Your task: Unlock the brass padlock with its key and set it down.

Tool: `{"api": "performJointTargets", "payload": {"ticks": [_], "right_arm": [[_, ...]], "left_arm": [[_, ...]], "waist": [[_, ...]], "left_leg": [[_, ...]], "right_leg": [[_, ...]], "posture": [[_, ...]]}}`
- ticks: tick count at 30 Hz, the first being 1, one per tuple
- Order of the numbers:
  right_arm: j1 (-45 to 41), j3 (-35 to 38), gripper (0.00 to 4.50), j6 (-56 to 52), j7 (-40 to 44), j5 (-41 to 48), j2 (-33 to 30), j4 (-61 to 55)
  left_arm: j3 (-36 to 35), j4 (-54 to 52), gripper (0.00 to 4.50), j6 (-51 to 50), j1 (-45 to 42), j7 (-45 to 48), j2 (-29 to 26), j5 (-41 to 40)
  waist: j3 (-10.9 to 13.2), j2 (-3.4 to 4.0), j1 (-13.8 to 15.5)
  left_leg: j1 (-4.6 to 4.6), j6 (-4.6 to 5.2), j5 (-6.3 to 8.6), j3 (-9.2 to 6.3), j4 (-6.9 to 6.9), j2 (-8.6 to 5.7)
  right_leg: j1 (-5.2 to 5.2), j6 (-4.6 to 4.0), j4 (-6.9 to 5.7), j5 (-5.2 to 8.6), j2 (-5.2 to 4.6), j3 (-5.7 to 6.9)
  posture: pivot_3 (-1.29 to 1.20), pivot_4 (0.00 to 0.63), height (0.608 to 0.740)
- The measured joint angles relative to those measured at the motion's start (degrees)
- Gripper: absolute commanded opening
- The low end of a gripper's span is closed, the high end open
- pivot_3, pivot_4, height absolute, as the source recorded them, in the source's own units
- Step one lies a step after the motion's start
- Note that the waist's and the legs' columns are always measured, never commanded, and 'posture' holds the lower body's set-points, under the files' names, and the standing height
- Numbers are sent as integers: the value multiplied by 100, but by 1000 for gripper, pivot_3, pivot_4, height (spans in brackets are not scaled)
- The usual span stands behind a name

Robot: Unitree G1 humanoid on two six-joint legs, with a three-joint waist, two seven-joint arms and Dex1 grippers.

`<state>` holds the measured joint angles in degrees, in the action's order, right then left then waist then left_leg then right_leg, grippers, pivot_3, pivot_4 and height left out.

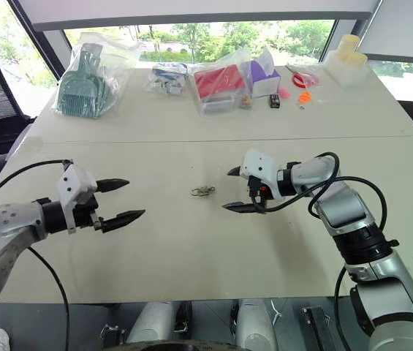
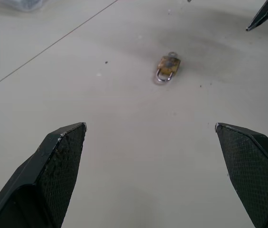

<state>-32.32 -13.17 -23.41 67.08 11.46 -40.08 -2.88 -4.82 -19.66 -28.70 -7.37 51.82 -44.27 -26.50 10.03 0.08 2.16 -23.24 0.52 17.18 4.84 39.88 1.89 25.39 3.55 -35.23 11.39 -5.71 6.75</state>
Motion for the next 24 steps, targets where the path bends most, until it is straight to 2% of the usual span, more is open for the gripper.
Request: {"api": "performJointTargets", "payload": {"ticks": [6, 9, 16, 24], "right_arm": [[85, 43, 4500, -50, -254, -6, 41, -147], [323, 153, 4500, -211, -429, 7, 10, -434], [1212, 645, 4500, -815, -944, 131, -186, -1429], [1698, 910, 4500, -1271, -1374, 299, -223, -2119]], "left_arm": [[1242, 2422, 4492, 650, -1937, 556, 1132, 648], [1532, 3241, 4492, 1056, -2465, 737, 1482, 957], [2025, 4919, 4492, 2037, -3248, 1190, 2216, 1611], [2252, 6218, 4492, 3107, -3912, 1295, 2624, 2325]], "waist": [[2, -5, 2], [2, -5, -14], [4, -9, 4], [5, -12, 2]], "left_leg": [[-9, 1, -1, 9, 19, -4], [-8, 1, -1, 12, 17, -3], [-12, 5, 2, 12, 19, -2], [-11, 7, 3, -15, 21, 0]], "right_leg": [[-6, 0, 0, -4, 4, 5], [-5, 2, -2, -3, 6, 5], [-2, 2, 2, -3, 6, 4], [-2, -3, -1, -5, 5, 5]], "posture": [[0, 150, 740], [0, 150, 740], [0, 150, 740], [0, 150, 740]]}}
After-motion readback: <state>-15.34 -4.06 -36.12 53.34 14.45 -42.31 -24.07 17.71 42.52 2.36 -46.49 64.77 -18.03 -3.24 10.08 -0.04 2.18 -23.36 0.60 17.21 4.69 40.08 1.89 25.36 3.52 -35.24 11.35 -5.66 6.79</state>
